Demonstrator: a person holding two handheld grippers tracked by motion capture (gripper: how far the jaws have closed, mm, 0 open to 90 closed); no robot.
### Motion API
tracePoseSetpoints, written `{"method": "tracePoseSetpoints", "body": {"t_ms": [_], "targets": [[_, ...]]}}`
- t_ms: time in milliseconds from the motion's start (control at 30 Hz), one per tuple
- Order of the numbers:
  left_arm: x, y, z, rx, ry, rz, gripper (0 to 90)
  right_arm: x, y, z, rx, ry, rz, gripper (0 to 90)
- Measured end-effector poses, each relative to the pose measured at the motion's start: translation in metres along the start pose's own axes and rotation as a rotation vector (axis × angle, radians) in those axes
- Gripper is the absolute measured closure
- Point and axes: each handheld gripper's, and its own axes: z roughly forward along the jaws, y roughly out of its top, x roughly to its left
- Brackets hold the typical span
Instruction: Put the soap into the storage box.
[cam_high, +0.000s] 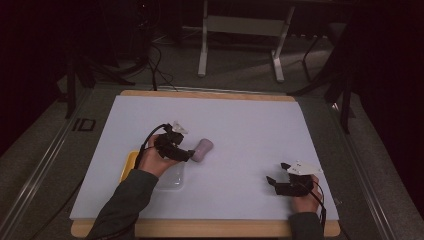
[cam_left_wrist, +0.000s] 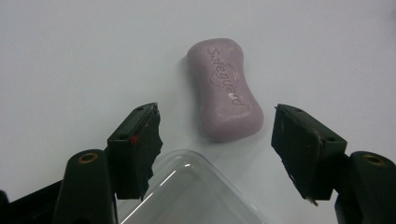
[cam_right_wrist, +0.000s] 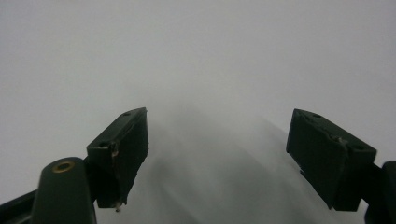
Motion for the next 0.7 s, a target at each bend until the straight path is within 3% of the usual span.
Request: {"method": "tracePoseSetpoints", "body": {"t_ms": [700], "targets": [[-0.0024, 0.0084, 0.0089, 0.036, -0.004, 0.025, 33.0, 0.0001, 0.0001, 0.0002, 0.002, -0.001, -0.001, 20.2]]}}
